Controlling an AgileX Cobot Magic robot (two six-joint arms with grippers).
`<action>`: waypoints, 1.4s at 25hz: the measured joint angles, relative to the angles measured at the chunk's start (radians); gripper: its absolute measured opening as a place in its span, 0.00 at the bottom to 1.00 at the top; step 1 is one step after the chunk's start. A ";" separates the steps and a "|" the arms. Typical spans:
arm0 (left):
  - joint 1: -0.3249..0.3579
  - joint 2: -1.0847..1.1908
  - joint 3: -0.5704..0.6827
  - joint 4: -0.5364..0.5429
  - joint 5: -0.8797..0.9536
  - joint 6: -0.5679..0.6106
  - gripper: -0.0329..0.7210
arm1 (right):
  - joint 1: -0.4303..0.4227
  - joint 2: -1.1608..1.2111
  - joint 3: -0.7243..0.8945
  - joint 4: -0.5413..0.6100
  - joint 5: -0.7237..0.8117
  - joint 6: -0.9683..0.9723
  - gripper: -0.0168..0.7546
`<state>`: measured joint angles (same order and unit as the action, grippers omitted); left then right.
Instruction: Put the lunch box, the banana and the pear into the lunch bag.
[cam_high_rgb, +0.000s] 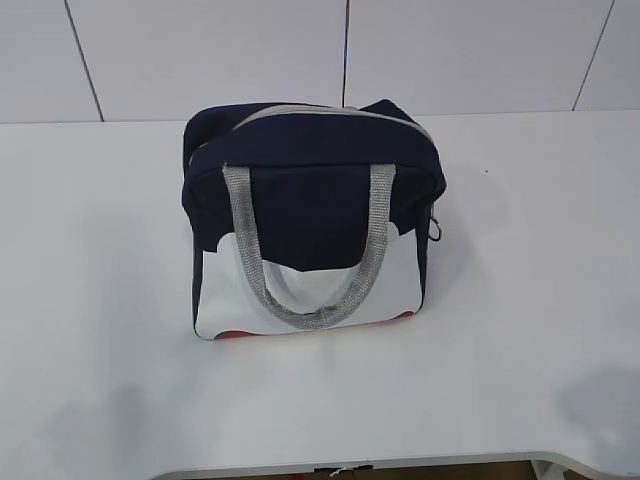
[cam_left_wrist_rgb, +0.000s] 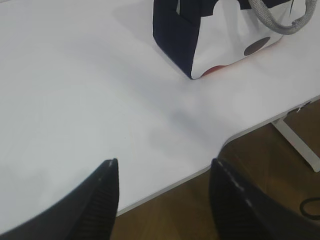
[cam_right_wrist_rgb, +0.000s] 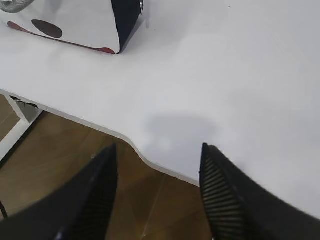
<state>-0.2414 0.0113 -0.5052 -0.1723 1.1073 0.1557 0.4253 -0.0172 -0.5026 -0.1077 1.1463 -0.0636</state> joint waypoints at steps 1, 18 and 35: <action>0.000 0.000 0.000 0.000 0.000 0.000 0.59 | 0.000 0.000 0.000 0.000 0.000 0.000 0.59; 0.000 0.000 0.000 -0.006 0.002 0.000 0.59 | 0.000 0.000 0.000 0.000 -0.004 0.000 0.59; 0.133 0.000 0.000 -0.008 0.002 0.000 0.59 | -0.153 0.000 0.000 0.000 -0.005 0.000 0.60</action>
<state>-0.1086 0.0113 -0.5052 -0.1805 1.1093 0.1557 0.2725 -0.0172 -0.5026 -0.1077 1.1408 -0.0636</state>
